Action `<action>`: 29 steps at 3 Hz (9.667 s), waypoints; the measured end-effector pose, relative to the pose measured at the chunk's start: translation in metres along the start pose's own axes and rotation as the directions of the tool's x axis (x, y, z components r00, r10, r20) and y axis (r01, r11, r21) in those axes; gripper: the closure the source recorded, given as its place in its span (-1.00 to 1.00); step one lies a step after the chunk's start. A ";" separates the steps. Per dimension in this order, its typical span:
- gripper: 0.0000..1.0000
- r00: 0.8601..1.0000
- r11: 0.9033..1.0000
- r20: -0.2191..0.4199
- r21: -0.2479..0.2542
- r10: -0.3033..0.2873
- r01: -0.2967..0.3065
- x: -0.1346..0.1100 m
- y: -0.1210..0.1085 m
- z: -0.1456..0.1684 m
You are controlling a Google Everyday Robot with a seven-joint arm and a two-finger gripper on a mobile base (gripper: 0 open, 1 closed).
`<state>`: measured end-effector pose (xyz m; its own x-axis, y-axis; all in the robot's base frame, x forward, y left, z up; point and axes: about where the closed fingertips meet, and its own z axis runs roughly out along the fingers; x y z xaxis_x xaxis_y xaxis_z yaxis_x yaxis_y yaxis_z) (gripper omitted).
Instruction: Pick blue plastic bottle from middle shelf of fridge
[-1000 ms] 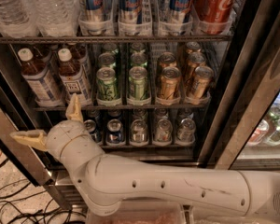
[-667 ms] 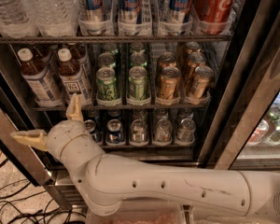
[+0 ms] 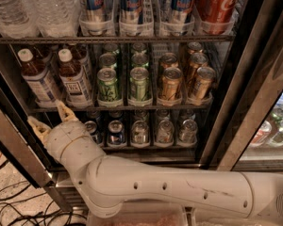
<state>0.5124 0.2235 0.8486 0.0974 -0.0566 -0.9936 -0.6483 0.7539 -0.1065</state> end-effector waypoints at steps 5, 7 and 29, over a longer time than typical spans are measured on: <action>-0.40 1.000 1.000 0.012 0.003 0.011 -0.011 -0.002 -0.006 0.006; -0.46 1.000 1.000 0.015 -0.008 0.021 -0.020 -0.005 -0.023 0.029; 1.00 0.990 0.975 0.132 -0.208 -0.046 0.073 -0.064 0.009 0.080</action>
Offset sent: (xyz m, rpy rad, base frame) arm 0.0000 0.0000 0.0000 0.0000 0.0000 0.0000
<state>0.5609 0.2861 0.9143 0.2260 -0.0039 -0.9741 -0.7826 0.5947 -0.1839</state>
